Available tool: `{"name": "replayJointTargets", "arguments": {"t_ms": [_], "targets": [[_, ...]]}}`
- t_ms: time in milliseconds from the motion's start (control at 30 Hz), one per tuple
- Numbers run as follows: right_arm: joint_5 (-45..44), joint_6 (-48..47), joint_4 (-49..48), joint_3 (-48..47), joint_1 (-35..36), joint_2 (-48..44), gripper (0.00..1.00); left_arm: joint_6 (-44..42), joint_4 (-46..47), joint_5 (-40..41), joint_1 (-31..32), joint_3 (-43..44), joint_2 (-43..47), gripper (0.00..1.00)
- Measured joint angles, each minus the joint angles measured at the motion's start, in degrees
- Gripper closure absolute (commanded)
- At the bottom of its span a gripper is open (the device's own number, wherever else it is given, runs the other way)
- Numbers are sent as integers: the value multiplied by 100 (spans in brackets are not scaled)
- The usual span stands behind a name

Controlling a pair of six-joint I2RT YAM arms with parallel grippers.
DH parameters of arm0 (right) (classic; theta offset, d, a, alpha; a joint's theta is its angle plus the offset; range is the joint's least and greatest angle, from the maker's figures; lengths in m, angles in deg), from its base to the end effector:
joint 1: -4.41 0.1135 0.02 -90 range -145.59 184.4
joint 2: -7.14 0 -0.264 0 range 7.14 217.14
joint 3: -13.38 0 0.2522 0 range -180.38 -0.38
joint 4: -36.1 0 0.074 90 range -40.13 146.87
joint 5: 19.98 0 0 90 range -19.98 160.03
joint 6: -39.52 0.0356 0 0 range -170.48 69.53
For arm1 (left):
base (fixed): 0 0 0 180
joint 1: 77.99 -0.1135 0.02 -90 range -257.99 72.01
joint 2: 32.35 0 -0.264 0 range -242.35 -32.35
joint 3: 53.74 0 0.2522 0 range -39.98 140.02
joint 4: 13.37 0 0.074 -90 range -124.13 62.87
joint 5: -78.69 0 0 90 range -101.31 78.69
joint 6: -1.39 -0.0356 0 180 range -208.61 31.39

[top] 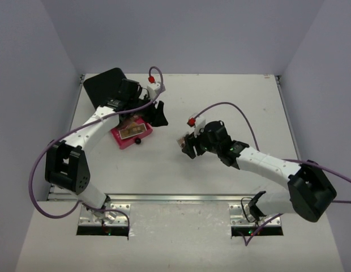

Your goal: Organize the makeup

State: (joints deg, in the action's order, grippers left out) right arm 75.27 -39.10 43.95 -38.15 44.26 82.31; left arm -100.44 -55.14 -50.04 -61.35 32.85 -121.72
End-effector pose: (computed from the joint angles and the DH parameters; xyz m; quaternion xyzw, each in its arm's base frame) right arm 0.2104 0.1799 0.2104 -0.2360 0.8393 0.2471 0.4229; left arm 0.3208 -0.1191 0.2939 0.3381 0.8120 -0.3209 0.3513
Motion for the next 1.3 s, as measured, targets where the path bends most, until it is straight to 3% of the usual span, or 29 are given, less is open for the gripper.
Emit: {"name": "replayJointTargets", "arguments": {"t_ms": [200, 300, 733, 933, 1067, 1233, 1300], "targets": [[97, -107, -525, -417, 505, 477, 100, 571, 11, -579, 206, -107, -2, 43], [73, -112, -658, -596, 603, 804, 100, 754, 114, -697, 221, -172, -2, 47], [-375, -134, -1141, -556, 684, 868, 100, 737, -85, -555, 228, -471, -123, 55], [-495, -138, -1388, -534, 691, 844, 100, 753, -160, -615, 346, -471, -181, 72], [-554, -174, -1461, -529, 709, 854, 100, 835, -193, -731, 383, -469, -184, 100], [-656, -196, -1475, -526, 732, 941, 100, 919, -253, -690, 372, -467, -295, 100], [-649, -195, -1462, -528, 734, 1001, 78, 895, -301, -678, 372, -459, -359, 100]]}}
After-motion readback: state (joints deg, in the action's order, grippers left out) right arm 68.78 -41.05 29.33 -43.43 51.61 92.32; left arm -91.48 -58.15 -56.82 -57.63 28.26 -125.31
